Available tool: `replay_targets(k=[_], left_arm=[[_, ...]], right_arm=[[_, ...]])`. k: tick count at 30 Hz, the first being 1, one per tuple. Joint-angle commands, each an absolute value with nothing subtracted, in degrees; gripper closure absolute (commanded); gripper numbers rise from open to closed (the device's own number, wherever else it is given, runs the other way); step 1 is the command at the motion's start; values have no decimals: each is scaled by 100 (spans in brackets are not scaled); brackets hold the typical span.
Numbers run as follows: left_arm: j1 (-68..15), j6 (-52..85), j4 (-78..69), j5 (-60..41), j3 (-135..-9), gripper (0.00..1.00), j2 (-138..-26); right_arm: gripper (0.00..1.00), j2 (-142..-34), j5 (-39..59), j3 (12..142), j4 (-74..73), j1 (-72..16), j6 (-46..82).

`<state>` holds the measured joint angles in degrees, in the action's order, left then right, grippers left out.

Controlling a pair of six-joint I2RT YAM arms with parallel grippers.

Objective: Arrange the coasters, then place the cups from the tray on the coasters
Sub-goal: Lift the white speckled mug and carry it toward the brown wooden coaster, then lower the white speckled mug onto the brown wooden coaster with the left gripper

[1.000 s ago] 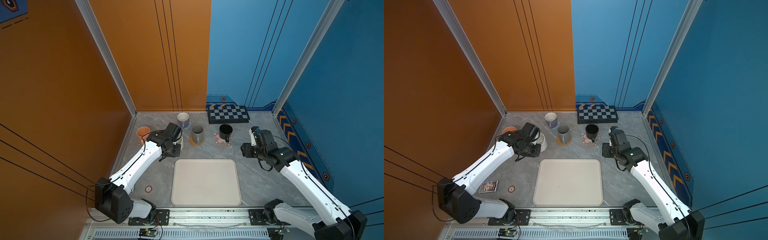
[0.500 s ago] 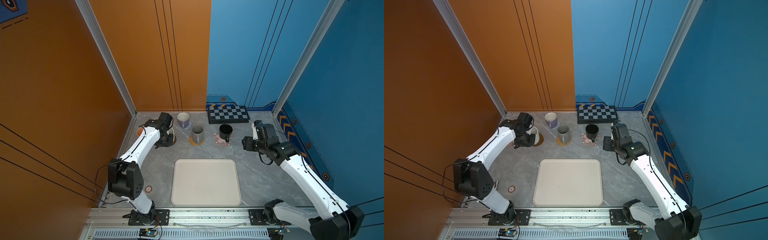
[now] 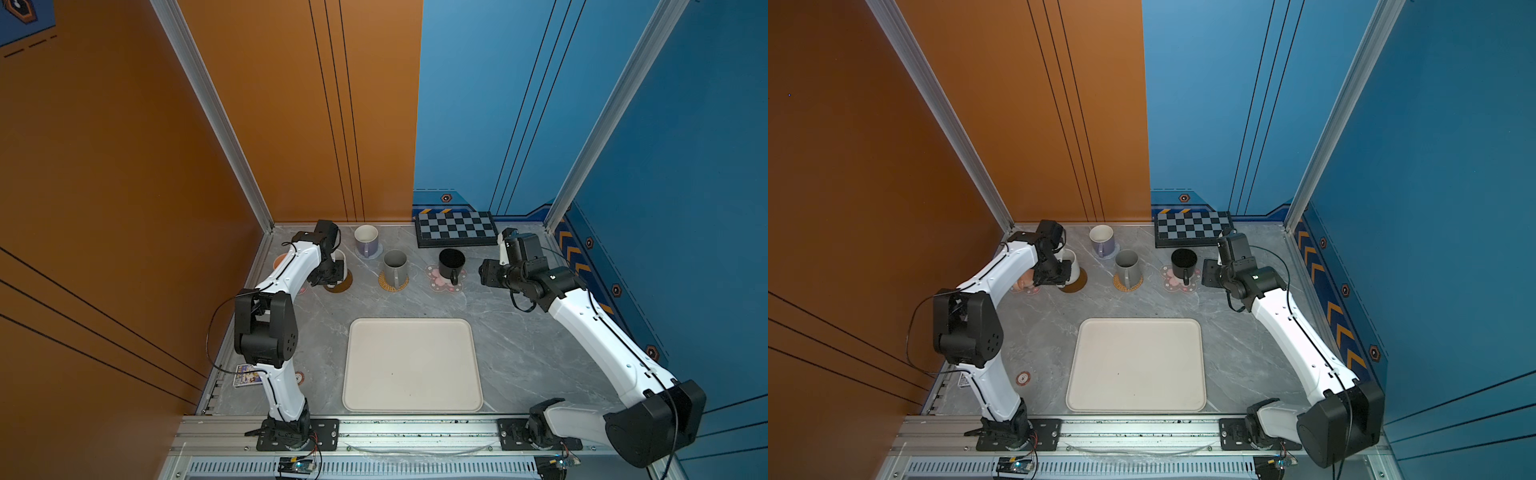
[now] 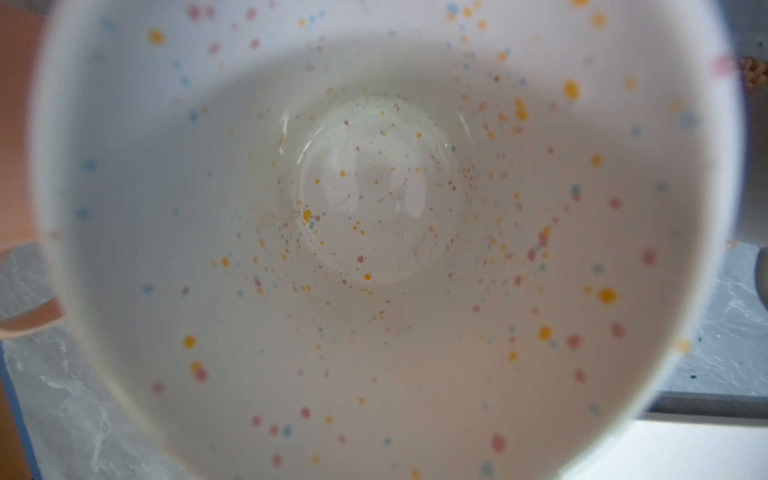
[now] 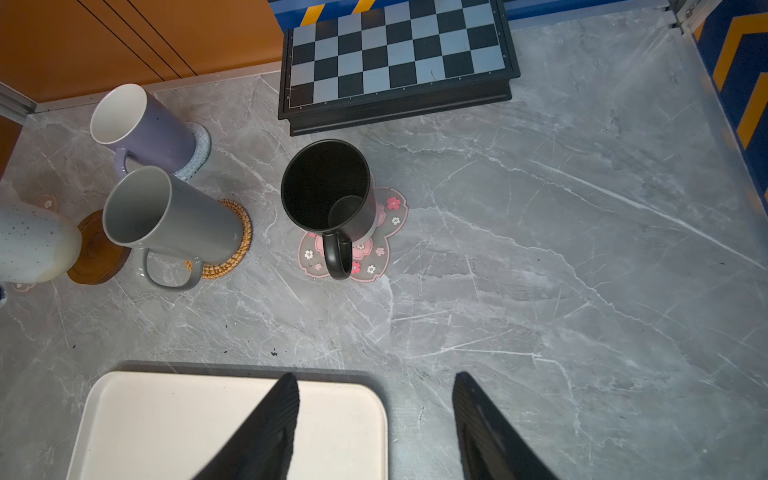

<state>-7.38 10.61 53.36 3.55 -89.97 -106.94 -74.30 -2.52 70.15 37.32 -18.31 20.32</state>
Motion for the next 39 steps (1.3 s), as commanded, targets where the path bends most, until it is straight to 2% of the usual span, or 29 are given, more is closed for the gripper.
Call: replay_targets(k=[1,11,39], left_arm=[[-755,899,4949,171,-9288,100,-10786],[-756,638,4918,71,-9475,100,-11165],[-514,580,4924,204,-9321,100,-11125]], right_arm=[[38,-7558,-208,7154,3609,-1767,1914],[38,-7919,79,7237,3419,-1751,1885],[39,-8367,353,7407,3266,-1844,2052]])
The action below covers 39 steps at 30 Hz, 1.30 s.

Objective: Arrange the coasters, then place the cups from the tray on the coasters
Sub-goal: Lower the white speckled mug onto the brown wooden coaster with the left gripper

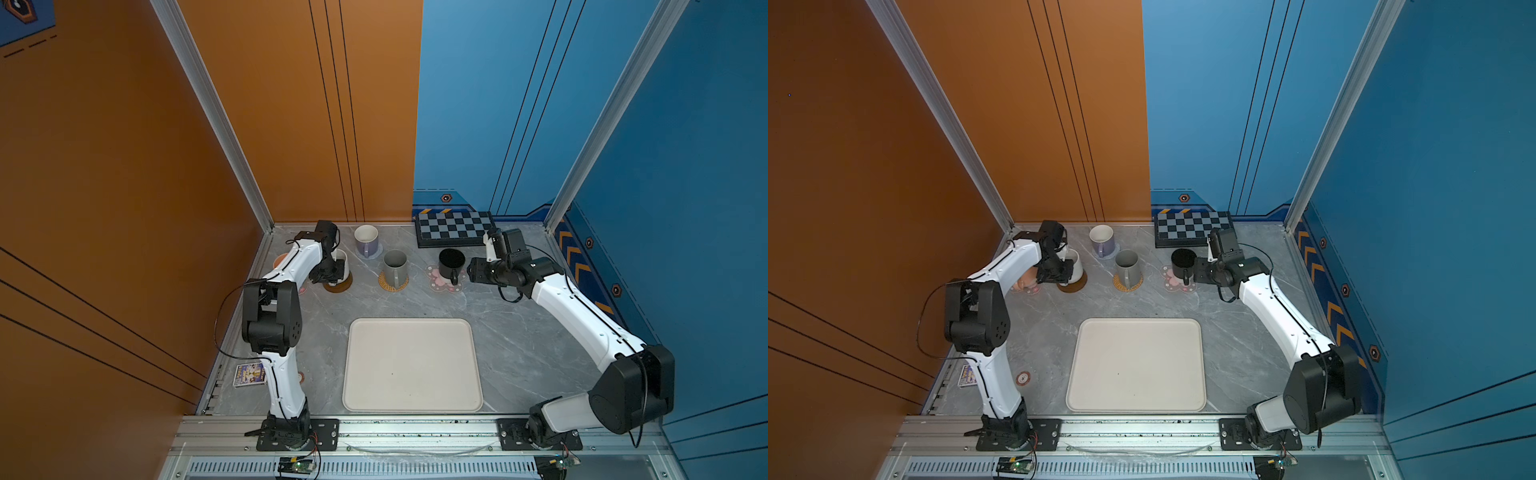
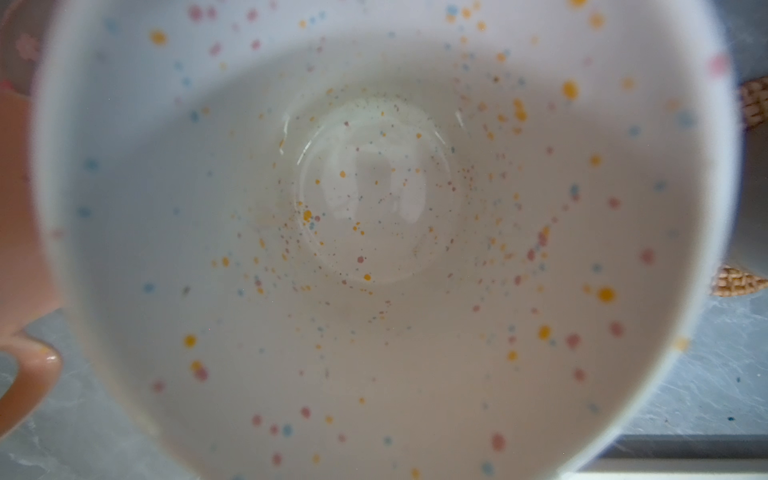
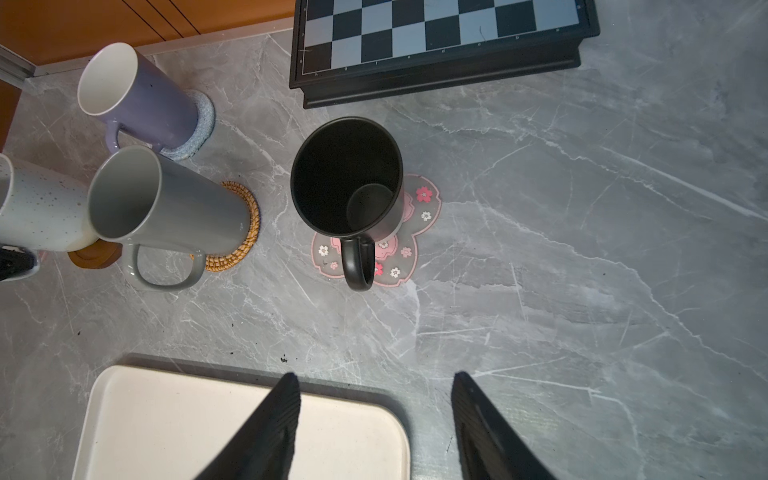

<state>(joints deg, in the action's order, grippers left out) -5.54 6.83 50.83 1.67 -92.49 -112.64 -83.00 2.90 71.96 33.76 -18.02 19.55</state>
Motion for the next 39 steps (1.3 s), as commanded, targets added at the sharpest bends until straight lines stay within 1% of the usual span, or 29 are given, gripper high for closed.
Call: replay_targets(k=[1,8,26,27,31,34,37,39], left_arm=[[-515,581,4925,181,-9312,100,-11144],[-555,623,4922,27,-9255,100,-11150],[-622,701,4896,21,-8960,100,-11065],[-622,712,4896,26,-8956,99,-11078],[-617,812,4903,117,-8856,81,-11044],[-616,870,4897,236,-8761,73,-10980],[-619,861,4910,280,-8689,69,-10919],[-621,892,4913,315,-8634,68,-10860]], right_arm=[[40,-8380,353,7419,3261,-1854,2057],[39,-8429,336,7473,3270,-1912,2083],[39,-8299,291,7328,3267,-1952,2101],[39,-8293,296,7323,3269,-1952,2101],[39,-8288,309,7315,3270,-1954,2114],[39,-8284,321,7318,3270,-1955,2135],[39,-8238,335,7317,3279,-1976,2164],[39,-8194,287,7316,3278,-1990,2162]])
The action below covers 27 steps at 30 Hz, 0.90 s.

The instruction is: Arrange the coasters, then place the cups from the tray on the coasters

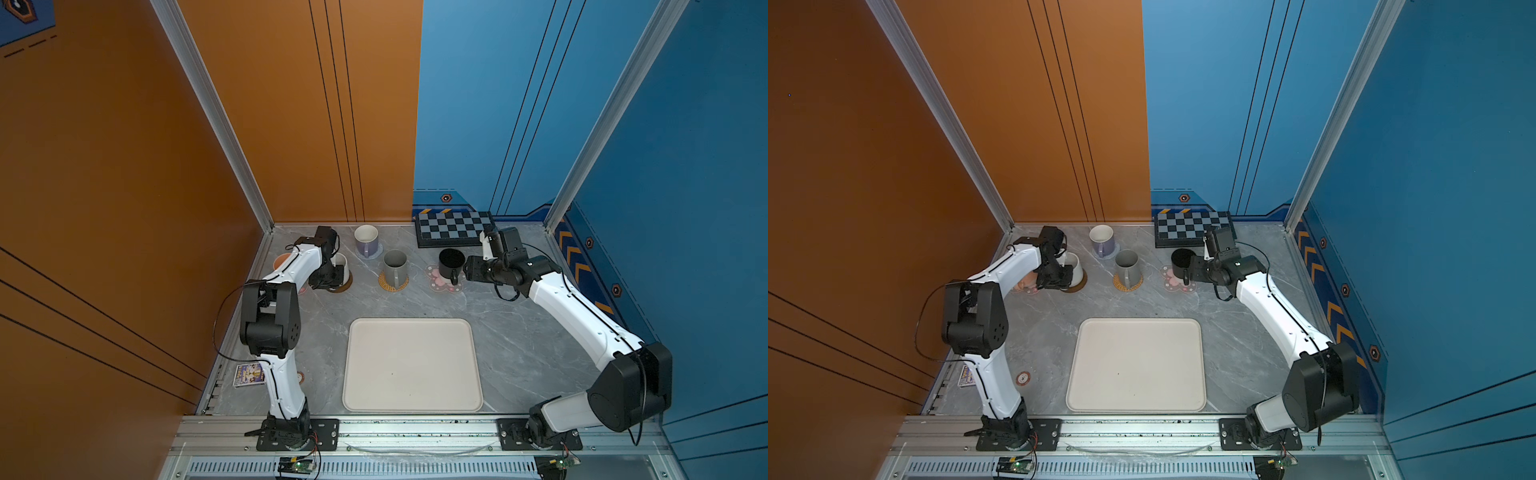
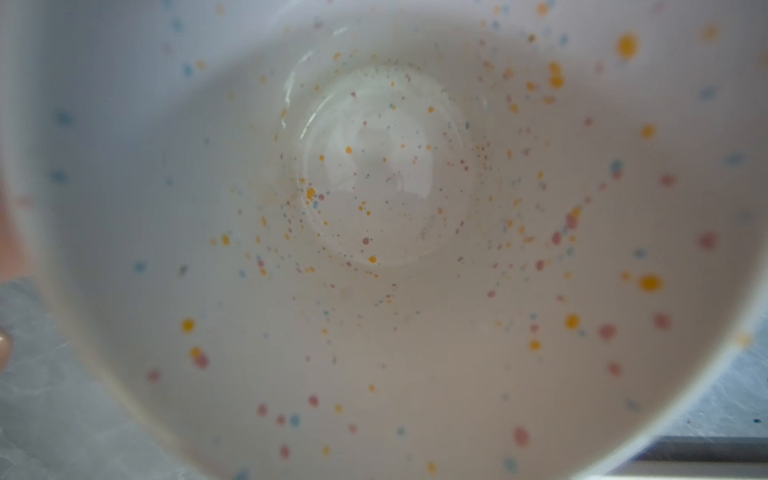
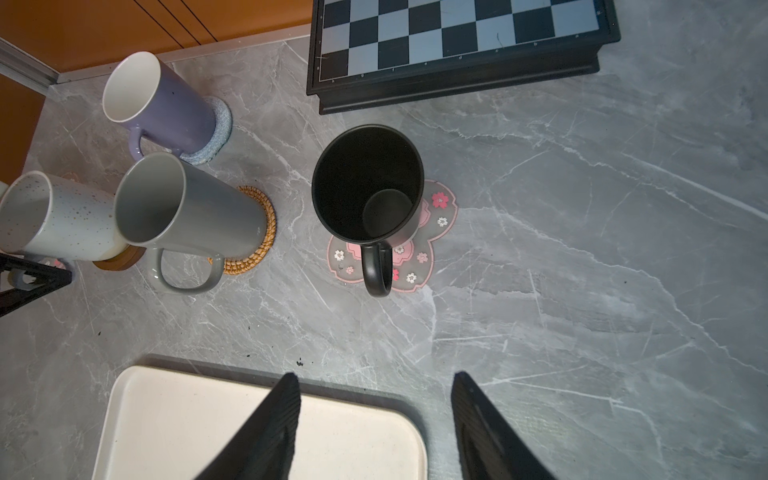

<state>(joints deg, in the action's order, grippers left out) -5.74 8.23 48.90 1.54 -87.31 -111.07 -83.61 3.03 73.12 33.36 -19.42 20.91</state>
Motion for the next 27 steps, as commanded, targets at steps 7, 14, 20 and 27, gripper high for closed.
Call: replay_targets(k=[7,14,20,27], left_arm=[[-619,971,4920,373,-8493,62,-10506],[-571,933,5025,509,-8381,61,-9890],[-554,896,5051,957,-8139,60,-9234],[-288,1068,4788,1459,-7681,57,-8517]], right_arm=[[39,-8056,91,7165,3283,-1985,2121],[39,-7874,-34,7049,3296,-1903,2062],[37,-7598,-464,7025,3401,-1527,1590],[36,-7242,-673,6582,2990,-849,1448]])
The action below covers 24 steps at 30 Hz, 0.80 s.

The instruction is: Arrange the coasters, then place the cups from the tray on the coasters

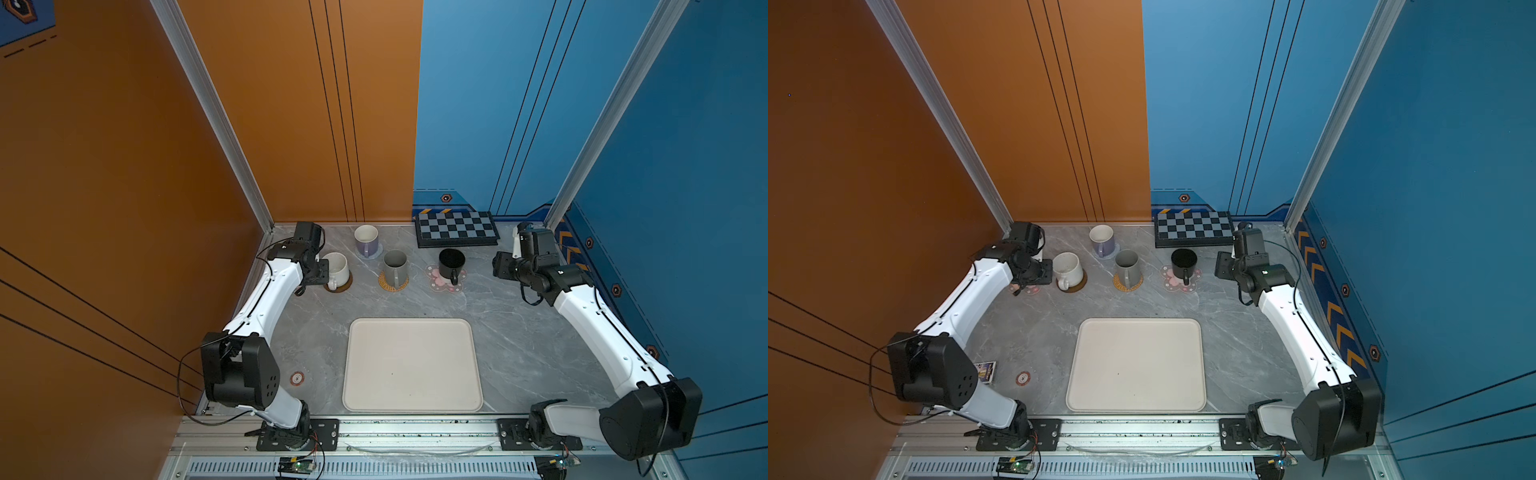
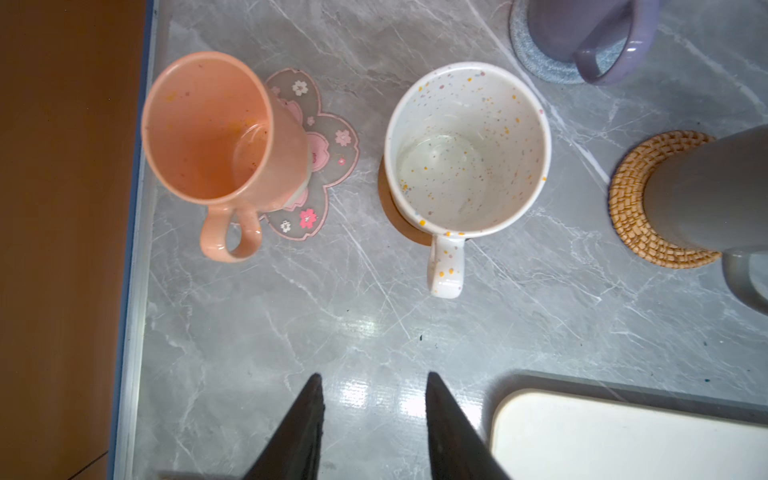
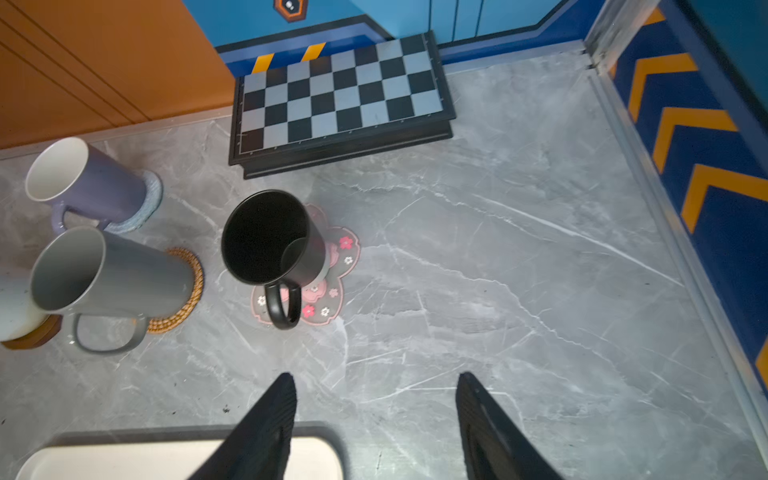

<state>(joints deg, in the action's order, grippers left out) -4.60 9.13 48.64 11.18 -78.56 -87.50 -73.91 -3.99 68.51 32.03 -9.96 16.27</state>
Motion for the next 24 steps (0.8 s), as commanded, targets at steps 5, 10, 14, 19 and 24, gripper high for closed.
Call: replay_targets(k=[5,10,14,19,24], left_arm=[[-3,1355,4145,1782,-6916,53,-7824],[9,1423,2757,2179,-5439,50,-7071],[-16,1697,2208,2309,-4916,49,-6874],[-269,1450,744,2655,-3918,48,-6713],[-568,1022,-977,3068,-2741,31,-6294]], right_arm=[[36,-6855,-863,5627,1990,-539,1606],[35,-6822,-1004,4713,1149,-527,1572],[36,-6907,-910,4186,491,-537,1345],[35,-6903,-1074,3405,-677,-522,1201],[32,-7120,-1354,3068,-1359,-536,898]])
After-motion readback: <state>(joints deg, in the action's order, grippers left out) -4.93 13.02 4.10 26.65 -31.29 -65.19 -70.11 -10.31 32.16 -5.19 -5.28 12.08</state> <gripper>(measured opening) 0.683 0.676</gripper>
